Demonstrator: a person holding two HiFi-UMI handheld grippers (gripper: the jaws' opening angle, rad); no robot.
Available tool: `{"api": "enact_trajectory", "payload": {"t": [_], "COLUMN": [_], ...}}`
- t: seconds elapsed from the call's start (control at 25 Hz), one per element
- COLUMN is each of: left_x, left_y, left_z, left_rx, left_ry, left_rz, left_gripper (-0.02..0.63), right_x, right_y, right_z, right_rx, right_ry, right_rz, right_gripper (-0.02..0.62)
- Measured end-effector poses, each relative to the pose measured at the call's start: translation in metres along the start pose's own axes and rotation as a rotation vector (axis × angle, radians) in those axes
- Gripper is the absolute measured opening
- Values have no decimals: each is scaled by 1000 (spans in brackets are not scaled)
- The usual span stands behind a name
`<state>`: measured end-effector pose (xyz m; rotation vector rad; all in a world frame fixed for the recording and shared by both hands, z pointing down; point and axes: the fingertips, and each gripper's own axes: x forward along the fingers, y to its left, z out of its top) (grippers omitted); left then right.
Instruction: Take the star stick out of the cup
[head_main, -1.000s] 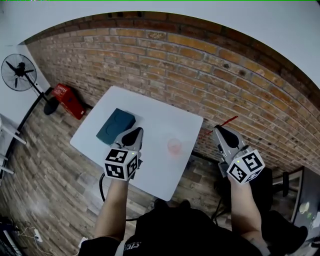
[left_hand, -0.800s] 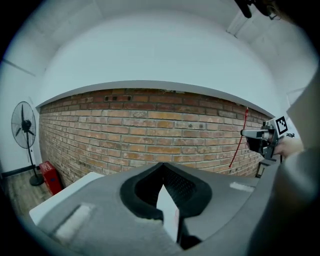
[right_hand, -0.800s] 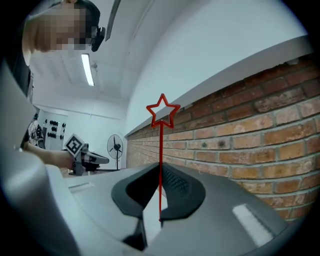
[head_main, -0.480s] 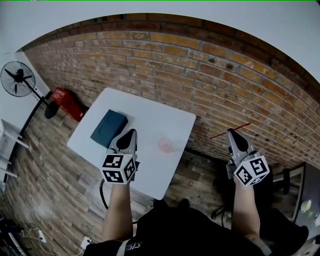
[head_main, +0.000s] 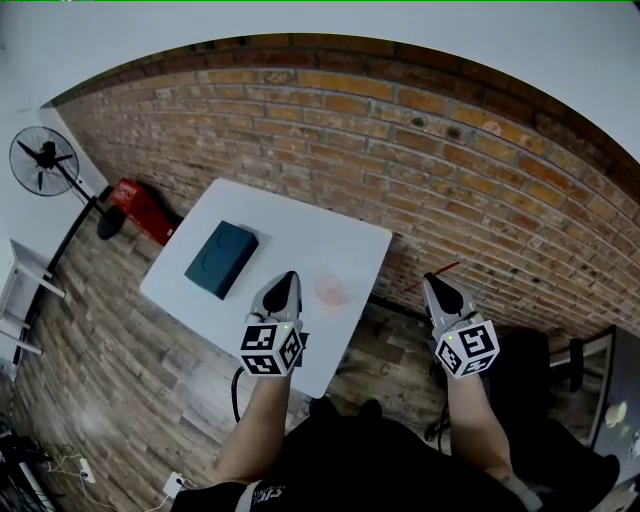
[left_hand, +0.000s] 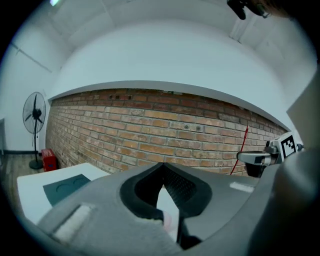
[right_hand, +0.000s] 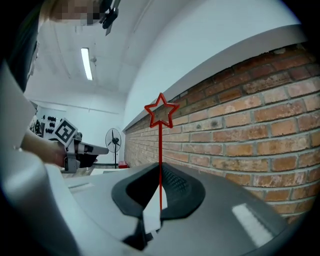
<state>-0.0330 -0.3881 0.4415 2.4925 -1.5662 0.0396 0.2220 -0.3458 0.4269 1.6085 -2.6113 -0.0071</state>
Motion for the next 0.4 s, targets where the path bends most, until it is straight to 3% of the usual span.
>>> {"api": "enact_trajectory", "payload": {"t": [0.16,0.4], "left_x": [4,4], "left_y": [-13,5], "left_z": [-26,-26], "left_rx": [67,21], "left_ry": [26,30], "left_rz": [-33,13], "left_gripper": [6,6], "right_x": [6,5], "right_y": [3,2], "right_z": [-12,-12], "right_rx": [13,26], "right_ry": [6,2], "right_rz": [19,34], "right_gripper": [11,9]}}
